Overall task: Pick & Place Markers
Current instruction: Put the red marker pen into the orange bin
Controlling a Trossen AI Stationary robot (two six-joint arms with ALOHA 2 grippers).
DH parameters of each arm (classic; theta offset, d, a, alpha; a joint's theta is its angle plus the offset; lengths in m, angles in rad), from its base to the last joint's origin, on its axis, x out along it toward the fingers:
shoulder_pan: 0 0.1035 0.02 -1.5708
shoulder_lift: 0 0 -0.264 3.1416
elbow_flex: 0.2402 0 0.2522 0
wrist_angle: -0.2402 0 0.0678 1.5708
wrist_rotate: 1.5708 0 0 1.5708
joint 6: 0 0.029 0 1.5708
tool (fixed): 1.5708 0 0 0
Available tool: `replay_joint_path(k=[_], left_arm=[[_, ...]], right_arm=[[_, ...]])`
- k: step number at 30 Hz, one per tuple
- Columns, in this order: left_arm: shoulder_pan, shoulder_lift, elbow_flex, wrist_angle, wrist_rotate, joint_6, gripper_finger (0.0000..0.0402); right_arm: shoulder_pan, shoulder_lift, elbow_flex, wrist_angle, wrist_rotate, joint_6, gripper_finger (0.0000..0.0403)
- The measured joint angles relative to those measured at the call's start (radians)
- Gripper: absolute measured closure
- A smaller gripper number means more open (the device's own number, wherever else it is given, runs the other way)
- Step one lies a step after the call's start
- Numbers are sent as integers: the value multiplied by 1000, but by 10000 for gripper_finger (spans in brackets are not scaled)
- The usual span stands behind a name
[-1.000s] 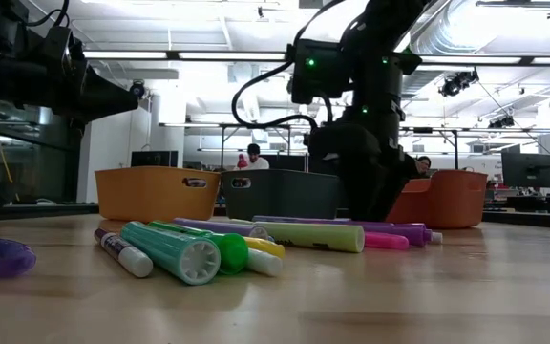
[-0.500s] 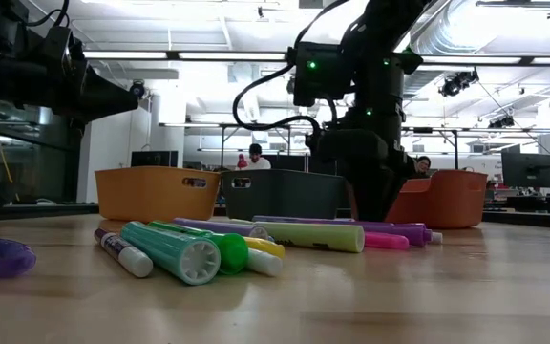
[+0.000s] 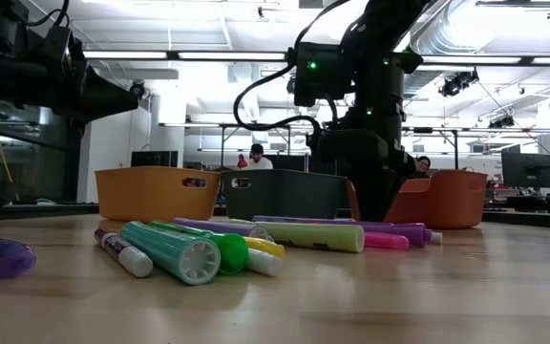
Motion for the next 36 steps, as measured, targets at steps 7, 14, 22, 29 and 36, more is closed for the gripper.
replay_joint_path(k=[7, 14, 22, 29, 36], left_arm=[[0, 0, 0, 0, 0, 0, 340], [0, 0, 0, 0, 0, 0, 340], [0, 0, 0, 0, 0, 0, 340], [0, 0, 0, 0, 0, 0, 340], [0, 0, 0, 0, 0, 0, 340]], right_arm=[[0, 0, 0, -2, -1, -3, 381], [-1, -2, 3, -7, -17, -2, 382], [-1, 5, 60, -73, -28, 8, 383], [0, 10, 129, -177, -41, -15, 388], [0, -22, 195, -231, -52, -25, 388]])
